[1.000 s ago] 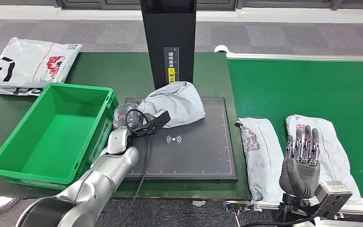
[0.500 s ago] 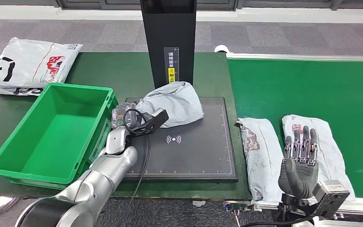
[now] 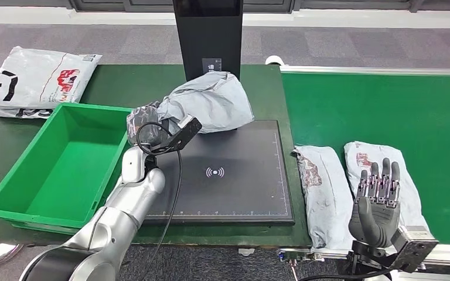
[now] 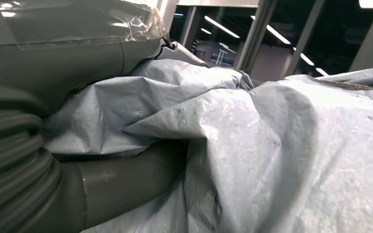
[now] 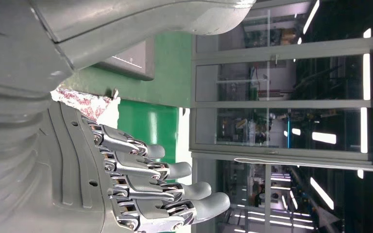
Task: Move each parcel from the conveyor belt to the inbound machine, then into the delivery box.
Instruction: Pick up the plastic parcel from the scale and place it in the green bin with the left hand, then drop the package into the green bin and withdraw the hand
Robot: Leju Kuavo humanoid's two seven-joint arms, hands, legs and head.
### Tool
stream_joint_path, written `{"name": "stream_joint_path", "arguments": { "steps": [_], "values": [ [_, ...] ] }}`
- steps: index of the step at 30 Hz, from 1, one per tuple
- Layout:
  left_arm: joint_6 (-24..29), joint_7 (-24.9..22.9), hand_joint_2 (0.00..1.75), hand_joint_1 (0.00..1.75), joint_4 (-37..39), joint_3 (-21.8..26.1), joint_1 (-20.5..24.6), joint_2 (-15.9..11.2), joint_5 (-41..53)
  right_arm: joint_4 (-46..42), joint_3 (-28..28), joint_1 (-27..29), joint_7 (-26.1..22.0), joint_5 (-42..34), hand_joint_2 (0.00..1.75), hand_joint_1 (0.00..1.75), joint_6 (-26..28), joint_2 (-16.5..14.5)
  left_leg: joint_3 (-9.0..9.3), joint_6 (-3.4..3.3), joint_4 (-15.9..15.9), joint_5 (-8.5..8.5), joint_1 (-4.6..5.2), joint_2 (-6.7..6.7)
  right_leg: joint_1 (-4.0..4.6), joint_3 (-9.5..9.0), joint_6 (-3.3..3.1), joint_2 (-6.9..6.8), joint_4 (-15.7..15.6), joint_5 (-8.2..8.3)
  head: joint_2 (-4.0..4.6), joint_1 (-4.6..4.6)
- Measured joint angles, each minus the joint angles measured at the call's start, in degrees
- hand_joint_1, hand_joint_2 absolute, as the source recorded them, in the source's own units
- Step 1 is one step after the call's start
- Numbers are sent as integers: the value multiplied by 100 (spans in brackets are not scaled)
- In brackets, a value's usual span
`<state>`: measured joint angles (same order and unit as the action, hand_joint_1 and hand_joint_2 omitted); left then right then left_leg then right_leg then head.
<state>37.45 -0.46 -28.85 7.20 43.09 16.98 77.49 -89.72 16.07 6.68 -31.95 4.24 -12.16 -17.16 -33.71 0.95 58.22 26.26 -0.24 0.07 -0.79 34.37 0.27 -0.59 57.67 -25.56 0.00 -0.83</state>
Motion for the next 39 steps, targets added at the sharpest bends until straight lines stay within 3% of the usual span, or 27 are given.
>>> {"name": "stream_joint_path", "arguments": {
  "steps": [15, 24, 27, 32, 39],
  "values": [
    [147, 79, 175, 175, -413, 23, -83, 10, -60, 0, 26, 3, -4, 1, 175, 0, -23, 1, -2, 0, 0, 0, 0, -1, 0, 0, 0, -2, 0, 0, 0, 0],
    [59, 74, 175, 175, -1942, 23, -758, -21, -362, 140, 144, -15, -94, 133, 175, 0, -280, 1, -4, 0, -2, 0, -1, -1, 0, 1, -1, -2, 1, -2, 0, 1],
    [96, -255, 175, 175, -2415, 24, -989, -87, -94, 202, 149, -28, -108, 145, 175, 0, -298, 1, -6, 1, -3, 0, -1, -1, 1, 1, -1, -2, 1, -2, 0, 0],
    [174, -1094, 175, 175, -2941, 305, -1143, -626, 788, 219, 182, -27, -108, 101, 175, 0, -248, 1, -2, 5, -5, 0, -4, 6, 3, 2, -4, 2, 4, -3, 0, 0],
    [230, -1026, 175, 175, -2807, 1324, -1141, -1652, 978, 227, 375, 6, -134, 5, 175, 0, -344, -1, 1, 26, -8, -6, -19, 27, 23, 13, -27, 25, 9, 0, 0, -1]
  ]
}}
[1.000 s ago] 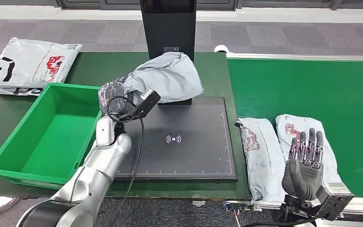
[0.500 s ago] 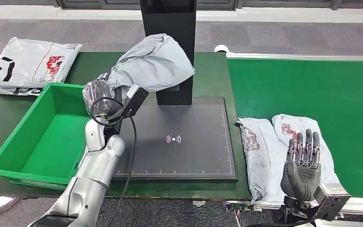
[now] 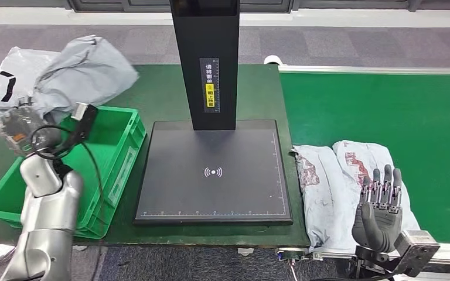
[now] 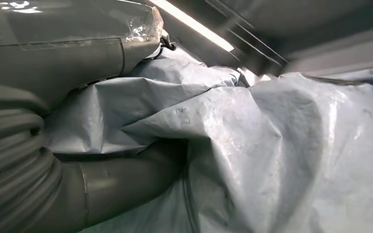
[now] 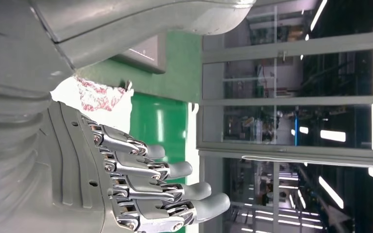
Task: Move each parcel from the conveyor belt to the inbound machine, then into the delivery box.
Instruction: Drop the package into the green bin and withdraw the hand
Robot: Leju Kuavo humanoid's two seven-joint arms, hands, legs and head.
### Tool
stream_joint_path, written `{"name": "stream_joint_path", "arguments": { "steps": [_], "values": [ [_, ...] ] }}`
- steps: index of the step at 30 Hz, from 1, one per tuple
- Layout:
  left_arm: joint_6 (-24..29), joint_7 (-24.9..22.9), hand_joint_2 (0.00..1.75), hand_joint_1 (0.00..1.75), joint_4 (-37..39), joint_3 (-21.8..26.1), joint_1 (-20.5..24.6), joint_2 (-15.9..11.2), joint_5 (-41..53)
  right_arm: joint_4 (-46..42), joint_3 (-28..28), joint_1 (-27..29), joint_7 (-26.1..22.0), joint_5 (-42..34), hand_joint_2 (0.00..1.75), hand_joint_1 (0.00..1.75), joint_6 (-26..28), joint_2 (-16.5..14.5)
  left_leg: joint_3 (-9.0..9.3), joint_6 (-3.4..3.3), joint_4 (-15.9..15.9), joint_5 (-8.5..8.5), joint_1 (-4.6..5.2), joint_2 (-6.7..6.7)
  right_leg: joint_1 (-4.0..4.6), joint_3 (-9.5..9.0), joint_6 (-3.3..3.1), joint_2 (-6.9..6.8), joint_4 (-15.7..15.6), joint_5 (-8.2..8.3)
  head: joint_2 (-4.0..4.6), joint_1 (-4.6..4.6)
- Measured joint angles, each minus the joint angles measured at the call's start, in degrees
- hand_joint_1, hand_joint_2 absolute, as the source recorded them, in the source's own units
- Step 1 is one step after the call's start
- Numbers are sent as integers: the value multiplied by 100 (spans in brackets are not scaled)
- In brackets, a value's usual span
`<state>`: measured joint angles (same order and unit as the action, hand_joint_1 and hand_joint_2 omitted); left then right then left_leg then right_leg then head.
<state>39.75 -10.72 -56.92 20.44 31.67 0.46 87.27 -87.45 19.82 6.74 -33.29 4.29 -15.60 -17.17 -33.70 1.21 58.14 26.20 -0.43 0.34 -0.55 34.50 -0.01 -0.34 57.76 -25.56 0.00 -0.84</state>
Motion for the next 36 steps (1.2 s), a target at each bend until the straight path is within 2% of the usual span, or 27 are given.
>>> {"name": "stream_joint_path", "arguments": {
  "steps": [6, 12, 16, 20, 24, 30, 36],
  "values": [
    [2, -100, 175, 175, 152, 312, -151, -520, 7, 9, 137, 21, -54, -70, 175, 0, -58, -2, -3, 7, 0, 1, -5, -9, 0, -1, -4, -8, 0, -3, 0, 1],
    [-149, -1180, 175, 175, 367, 107, -381, -1063, 12, 9, 201, 55, -75, -178, 175, 0, -45, -6, -1, 11, 1, 4, -4, 4, 1, 7, -4, 6, -1, -3, 0, -1],
    [-279, -1243, 175, 175, 570, 0, -589, -1319, 13, 9, 272, 128, -122, -228, 175, 0, -71, -19, -1, 15, 0, 6, -5, 5, 7, 9, -9, 8, -1, -6, 0, 0],
    [-361, -1153, 175, 175, 679, -21, -683, -1402, 13, 9, 289, 154, -150, -241, 175, 0, -93, -26, -1, 16, 1, 6, -6, 9, 8, 10, -10, 12, -1, -7, 0, -1],
    [-558, -715, 175, 0, 641, -38, -758, -1317, 13, 9, 361, 188, -175, -284, 175, 0, -139, -36, 0, 16, 1, 6, -5, 6, 5, 9, -10, 9, -1, -6, 0, 0],
    [-620, -377, 175, 0, 156, -74, -944, -995, 13, 9, 407, 261, -230, -305, 175, 0, -185, -50, -1, 17, 2, 9, -4, 10, 3, 10, -10, 18, -1, -4, 0, 0],
    [-434, -143, 175, 0, -233, -74, -993, -817, 7, 9, 455, 298, -238, -309, 175, 0, -200, -64, -1, 20, 2, 10, -4, 8, 8, 10, -10, 17, -2, -4, 0, 0]
  ]
}}
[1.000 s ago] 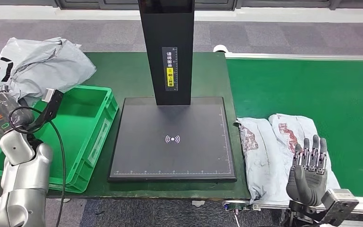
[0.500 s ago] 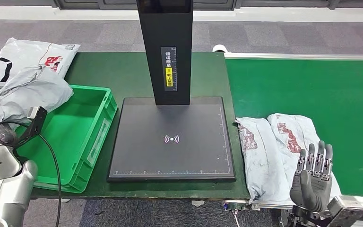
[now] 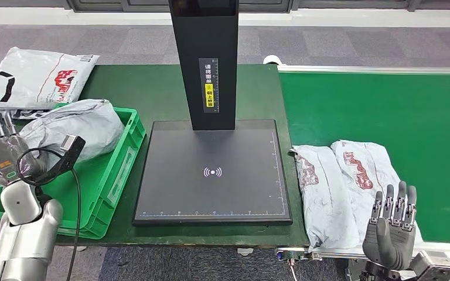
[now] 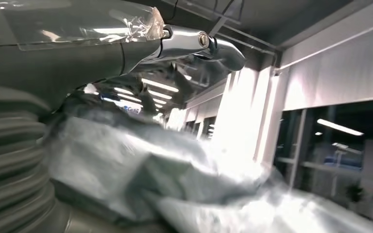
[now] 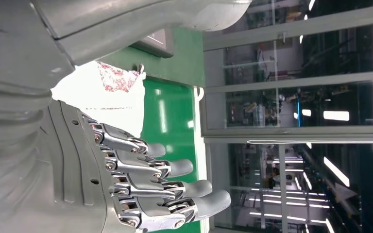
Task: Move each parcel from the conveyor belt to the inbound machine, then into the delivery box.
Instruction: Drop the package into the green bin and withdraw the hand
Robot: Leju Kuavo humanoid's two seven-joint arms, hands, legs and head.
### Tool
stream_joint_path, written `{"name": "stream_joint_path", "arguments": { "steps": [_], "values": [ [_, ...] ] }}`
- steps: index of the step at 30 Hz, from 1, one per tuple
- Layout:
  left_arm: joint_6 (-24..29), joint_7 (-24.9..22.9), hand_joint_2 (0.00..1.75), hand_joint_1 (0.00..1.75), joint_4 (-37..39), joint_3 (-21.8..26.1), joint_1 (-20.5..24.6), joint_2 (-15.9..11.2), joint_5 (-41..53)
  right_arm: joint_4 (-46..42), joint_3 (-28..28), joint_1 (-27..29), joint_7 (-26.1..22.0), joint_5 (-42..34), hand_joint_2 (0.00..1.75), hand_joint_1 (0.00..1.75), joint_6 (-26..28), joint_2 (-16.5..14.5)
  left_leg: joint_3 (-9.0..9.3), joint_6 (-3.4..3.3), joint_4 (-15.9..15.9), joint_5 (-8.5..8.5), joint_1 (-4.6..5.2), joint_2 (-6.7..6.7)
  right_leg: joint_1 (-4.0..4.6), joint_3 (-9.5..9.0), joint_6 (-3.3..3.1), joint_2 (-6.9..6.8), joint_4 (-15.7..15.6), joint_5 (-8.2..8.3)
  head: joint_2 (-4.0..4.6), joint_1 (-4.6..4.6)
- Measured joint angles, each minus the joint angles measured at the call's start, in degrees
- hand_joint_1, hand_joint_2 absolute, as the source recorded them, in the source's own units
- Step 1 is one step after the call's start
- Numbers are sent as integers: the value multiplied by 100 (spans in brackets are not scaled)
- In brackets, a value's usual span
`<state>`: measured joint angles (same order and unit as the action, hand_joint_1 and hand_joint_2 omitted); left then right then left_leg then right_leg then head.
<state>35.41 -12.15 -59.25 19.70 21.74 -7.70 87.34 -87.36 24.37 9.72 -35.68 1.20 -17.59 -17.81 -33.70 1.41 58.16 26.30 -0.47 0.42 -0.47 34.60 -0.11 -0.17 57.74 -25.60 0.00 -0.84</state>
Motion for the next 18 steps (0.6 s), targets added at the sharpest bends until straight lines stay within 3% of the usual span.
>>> {"name": "stream_joint_path", "arguments": {
  "steps": [7, 12, 18],
  "values": [
    [20, 176, 175, 0, -242, 0, -27, 110, -70, 0, 1, 2, 5, -4, 175, 0, -2, -1, 1, 2, 0, -1, 0, 1, 2, 0, -2, 1, 0, 1, 0, 0],
    [-197, 1342, 175, 0, -287, 2, 132, 168, -1760, 0, 1, 16, 44, -66, 175, 0, 10, -2, 1, 2, 0, -2, -1, -1, 1, -2, -3, -3, 0, 2, 0, 1],
    [-448, 1631, 175, 0, -278, 4, 330, 213, -2355, 0, 2, 42, 51, -83, 175, 0, 6, -4, 2, 2, 0, -2, 0, 2, 1, 1, -3, 1, 0, 3, 0, 0]
  ]
}}
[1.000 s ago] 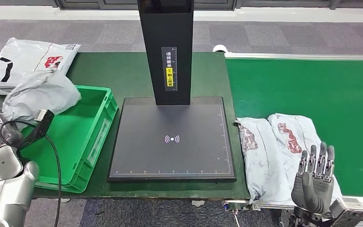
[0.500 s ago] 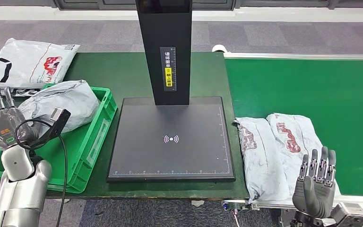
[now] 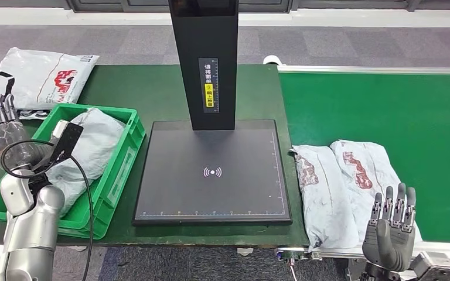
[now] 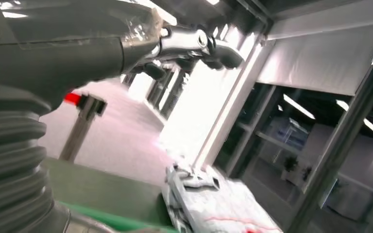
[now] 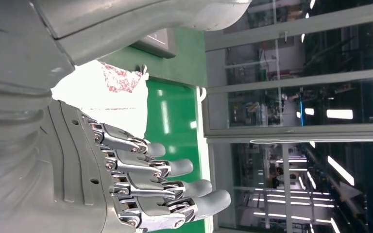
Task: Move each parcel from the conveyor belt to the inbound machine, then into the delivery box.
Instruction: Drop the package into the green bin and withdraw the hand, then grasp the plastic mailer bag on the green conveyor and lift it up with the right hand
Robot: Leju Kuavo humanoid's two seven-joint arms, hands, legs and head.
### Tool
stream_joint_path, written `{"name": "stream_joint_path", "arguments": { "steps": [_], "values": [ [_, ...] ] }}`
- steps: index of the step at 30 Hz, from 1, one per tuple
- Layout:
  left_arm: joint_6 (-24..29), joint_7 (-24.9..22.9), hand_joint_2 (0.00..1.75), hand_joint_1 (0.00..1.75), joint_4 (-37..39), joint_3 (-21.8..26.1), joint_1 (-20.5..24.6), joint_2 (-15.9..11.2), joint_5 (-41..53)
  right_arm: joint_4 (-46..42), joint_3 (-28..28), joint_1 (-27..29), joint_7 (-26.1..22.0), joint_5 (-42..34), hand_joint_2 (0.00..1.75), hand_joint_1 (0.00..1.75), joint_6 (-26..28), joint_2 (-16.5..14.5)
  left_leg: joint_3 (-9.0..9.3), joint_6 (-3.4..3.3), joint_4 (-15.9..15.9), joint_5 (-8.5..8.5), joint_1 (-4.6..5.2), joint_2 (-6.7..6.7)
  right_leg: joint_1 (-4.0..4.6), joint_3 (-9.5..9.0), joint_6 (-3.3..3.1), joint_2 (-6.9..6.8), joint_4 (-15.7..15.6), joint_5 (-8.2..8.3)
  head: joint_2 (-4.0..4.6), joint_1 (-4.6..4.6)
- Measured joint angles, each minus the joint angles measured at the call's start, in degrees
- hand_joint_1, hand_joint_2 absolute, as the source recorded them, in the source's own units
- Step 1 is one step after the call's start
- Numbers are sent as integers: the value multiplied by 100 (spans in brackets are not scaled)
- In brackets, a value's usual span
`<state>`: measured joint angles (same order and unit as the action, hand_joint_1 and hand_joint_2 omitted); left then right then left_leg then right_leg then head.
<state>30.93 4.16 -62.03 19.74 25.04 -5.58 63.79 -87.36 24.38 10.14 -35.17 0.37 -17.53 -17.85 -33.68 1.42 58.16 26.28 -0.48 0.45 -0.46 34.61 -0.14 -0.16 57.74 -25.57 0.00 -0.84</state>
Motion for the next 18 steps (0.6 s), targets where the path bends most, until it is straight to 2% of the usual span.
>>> {"name": "stream_joint_path", "arguments": {
  "steps": [1, 2, 5, 6, 7, 9, 13, 18],
  "values": [
    [-287, 230, 175, 0, 31, 19, 56, 10, -343, 0, 3, 3, -5, -9, 175, 0, -2, -1, -1, 0, 0, 0, 0, -2, 0, 0, 0, -2, 0, 0, 0, 0],
    [-827, 573, 175, 0, 111, 65, 156, 13, -949, 1, 10, 6, -15, -19, 175, 0, -13, -1, -3, -1, 0, -1, 0, -5, 1, -1, 0, -7, 0, 0, 0, 0],
    [-3402, 1533, 175, 0, 526, 328, 546, -60, -3812, 13, 74, 14, -74, -9, 175, 0, -116, -3, -6, 6, -1, -6, 0, -9, 5, -4, -5, -16, 1, 3, 0, 1],
    [-4178, 1686, 175, 0, 656, 427, 637, -103, -4758, 24, 106, 16, -92, 12, 175, 0, -155, -5, -5, 8, -1, -7, -1, -3, 6, -3, -9, -11, 2, 6, 0, 1],
    [-4717, 1781, 175, 0, 761, 520, 702, -139, -5506, 38, 134, 19, -103, 35, 175, 0, -188, -7, -3, 9, -2, -7, -1, 4, 6, -2, -12, -5, 3, 8, 0, 1],
    [-5148, 1852, 175, 0, 919, 660, 788, -181, -6221, 69, 184, 21, -115, 72, 175, 0, -230, -10, 0, 10, -2, -5, -1, 15, 6, 1, -14, 5, 4, 9, 0, 1],
    [-5221, 1808, 175, 0, 1087, 779, 824, -220, -6205, 119, 246, 21, -130, 114, 175, 0, -257, -13, -2, 10, -2, -5, -1, 10, 9, 1, -16, 2, 4, 7, 0, 1],
    [-5806, 1564, 175, 0, 983, 802, 615, -97, -7009, 171, 280, 13, -85, 373, 175, 0, -266, -14, -3, 10, -2, -5, -1, 5, 6, -1, -16, -1, 3, 6, 0, 1]
  ]
}}
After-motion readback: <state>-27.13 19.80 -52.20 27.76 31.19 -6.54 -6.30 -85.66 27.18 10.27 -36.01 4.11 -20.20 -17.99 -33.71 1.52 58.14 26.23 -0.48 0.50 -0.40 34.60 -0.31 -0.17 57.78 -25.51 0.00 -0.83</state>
